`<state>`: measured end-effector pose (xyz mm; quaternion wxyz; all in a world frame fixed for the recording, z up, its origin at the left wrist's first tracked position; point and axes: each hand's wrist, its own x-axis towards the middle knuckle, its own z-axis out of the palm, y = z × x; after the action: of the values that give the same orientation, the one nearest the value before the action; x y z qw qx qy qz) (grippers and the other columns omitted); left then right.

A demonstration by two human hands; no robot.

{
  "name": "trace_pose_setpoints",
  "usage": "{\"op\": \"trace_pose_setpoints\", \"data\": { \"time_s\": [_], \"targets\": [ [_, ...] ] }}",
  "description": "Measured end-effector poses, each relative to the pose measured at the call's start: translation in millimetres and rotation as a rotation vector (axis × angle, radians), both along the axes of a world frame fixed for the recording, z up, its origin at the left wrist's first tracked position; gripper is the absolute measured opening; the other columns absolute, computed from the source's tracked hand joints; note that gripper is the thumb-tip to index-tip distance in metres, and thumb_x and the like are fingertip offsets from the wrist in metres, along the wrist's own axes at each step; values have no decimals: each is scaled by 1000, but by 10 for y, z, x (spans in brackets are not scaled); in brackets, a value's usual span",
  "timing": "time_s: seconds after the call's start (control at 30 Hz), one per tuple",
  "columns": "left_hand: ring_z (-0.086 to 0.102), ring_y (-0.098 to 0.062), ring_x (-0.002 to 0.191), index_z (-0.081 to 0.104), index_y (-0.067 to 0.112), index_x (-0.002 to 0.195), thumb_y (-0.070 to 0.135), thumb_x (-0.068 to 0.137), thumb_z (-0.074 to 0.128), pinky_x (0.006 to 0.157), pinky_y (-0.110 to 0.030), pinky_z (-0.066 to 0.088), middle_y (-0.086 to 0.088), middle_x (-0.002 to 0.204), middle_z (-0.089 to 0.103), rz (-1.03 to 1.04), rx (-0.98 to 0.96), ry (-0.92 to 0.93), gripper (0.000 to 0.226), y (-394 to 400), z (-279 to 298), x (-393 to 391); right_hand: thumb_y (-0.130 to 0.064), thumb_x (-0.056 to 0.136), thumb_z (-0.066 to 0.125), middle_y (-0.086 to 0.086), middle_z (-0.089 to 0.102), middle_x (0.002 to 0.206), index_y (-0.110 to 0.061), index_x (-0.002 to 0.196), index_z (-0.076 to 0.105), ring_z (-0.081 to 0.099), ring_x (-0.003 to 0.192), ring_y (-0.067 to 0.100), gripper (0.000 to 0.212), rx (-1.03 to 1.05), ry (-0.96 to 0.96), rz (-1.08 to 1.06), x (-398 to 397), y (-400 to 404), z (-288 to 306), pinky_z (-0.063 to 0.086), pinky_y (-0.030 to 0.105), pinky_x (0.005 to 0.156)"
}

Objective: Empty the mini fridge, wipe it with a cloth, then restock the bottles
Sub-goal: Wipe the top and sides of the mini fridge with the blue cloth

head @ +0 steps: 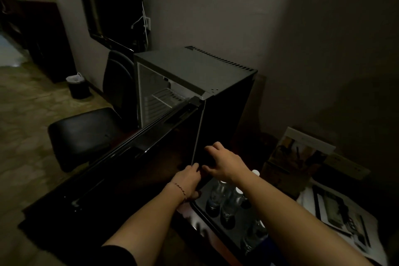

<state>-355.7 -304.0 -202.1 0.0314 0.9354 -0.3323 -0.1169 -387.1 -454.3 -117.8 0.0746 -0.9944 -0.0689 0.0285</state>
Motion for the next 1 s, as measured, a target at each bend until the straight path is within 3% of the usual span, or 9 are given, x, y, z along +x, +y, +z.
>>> {"op": "trace_pose_setpoints", "data": {
  "time_s": [0.37, 0.57, 0.77, 0.9, 1.0],
  "targets": [
    [48, -26, 115, 43, 15, 135, 41, 87, 64, 92, -37, 49, -7, 130, 40, -126, 24, -78, 59, 340, -244, 150, -47, 92, 61, -2, 42, 128, -30, 136, 43, 58, 108, 23, 51, 5, 99, -158, -261, -316, -311, 56, 45, 80],
    [55, -26, 109, 41, 18, 136, 42, 88, 63, 83, -38, 53, -4, 133, 38, -69, 9, -44, 58, 304, -286, 222, -47, 93, 59, 2, 41, 133, -23, 140, 42, 57, 111, 26, 55, -4, 101, -269, -492, -553, -413, 54, 44, 83],
    [50, -24, 115, 43, 18, 130, 47, 86, 63, 84, -41, 54, -3, 130, 40, -61, 25, -32, 57, 109, -436, 198, -47, 93, 60, 1, 41, 131, -25, 137, 44, 57, 111, 26, 52, 32, 115, -529, -1016, -1085, -566, 53, 44, 84],
    [47, -25, 117, 43, 20, 130, 50, 85, 62, 86, -39, 51, -3, 128, 41, -93, 64, -34, 57, -94, -567, 93, -44, 94, 60, 0, 41, 140, -23, 140, 44, 53, 119, 23, 53, 49, 118, -747, -1520, -1492, -690, 50, 39, 91],
    [47, -24, 118, 43, 22, 131, 51, 85, 62, 88, -38, 50, -2, 128, 41, -104, 99, -8, 58, -191, -689, -13, -43, 94, 59, 5, 39, 144, -19, 142, 42, 52, 123, 27, 56, 62, 200, -849, -1901, -1725, -911, 51, 43, 95]
  ]
}}
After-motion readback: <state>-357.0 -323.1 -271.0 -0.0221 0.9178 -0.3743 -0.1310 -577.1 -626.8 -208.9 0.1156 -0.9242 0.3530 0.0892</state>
